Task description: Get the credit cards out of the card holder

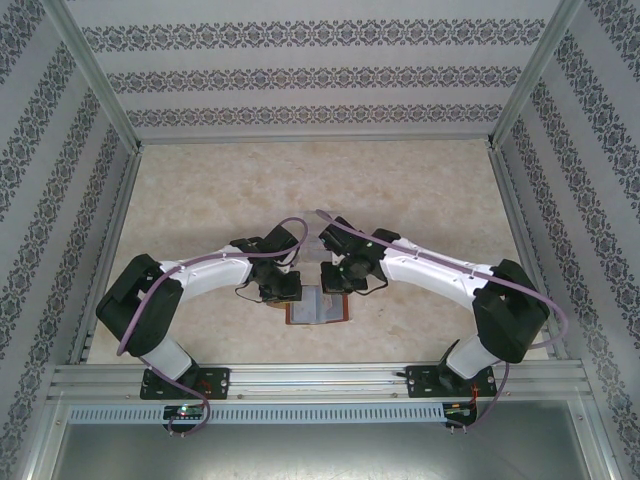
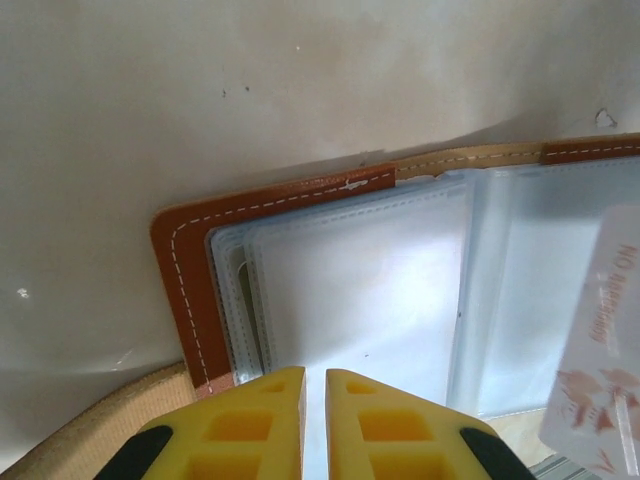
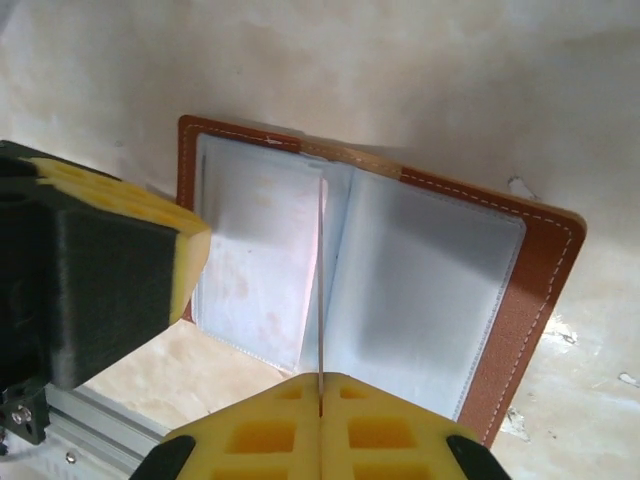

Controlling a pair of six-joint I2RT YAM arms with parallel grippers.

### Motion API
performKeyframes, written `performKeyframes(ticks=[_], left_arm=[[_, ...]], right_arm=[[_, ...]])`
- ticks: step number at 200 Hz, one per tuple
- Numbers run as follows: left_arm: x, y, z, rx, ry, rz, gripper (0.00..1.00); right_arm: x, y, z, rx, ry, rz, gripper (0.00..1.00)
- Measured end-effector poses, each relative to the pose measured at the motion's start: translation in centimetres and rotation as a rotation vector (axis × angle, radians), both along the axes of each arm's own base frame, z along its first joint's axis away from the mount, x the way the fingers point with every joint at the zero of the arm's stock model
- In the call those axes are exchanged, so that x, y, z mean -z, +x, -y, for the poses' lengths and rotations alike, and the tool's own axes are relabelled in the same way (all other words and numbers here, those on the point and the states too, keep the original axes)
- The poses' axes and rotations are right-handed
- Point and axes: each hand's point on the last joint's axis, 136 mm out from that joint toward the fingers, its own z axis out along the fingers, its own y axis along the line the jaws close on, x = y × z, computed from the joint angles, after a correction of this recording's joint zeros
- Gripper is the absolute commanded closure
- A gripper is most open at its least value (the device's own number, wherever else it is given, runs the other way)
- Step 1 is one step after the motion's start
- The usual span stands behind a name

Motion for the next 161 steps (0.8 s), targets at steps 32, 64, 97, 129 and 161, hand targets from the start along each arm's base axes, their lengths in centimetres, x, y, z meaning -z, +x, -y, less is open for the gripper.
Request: performKeyframes(ticks=[32,64,97,129,161], left_arm=[[0.0,0.1,-0.1,-0.002,0.006,0.005,0.87],[0.4,-0.1,-0.4,-0.004,0.018,0.001,0.87],[0.8,-0.6,-0.8,-0.009,0.021,-0.011,0.87],[1.2,-1.5,-1.0,-0.018,0.012,-0.036,0.87],[1.1,-1.6,-1.1,-0.021,0.001,-0.029,0.87]], right_arm=[[-0.4,0.2,-0.4,-0.184,-0.035,0.04,0.95],[-0.1,0.3,-0.1,-0.373,-0.095,0.068,0.95],[-0.1,0.4,0.7,-0.566,-0.146,0.127,0.96],[0.0,0.6,1.6,-0.745,-0.194,0.189,0.96],[-0.1,0.8,2.3,-0.909,-0.204,0.229,0.97]])
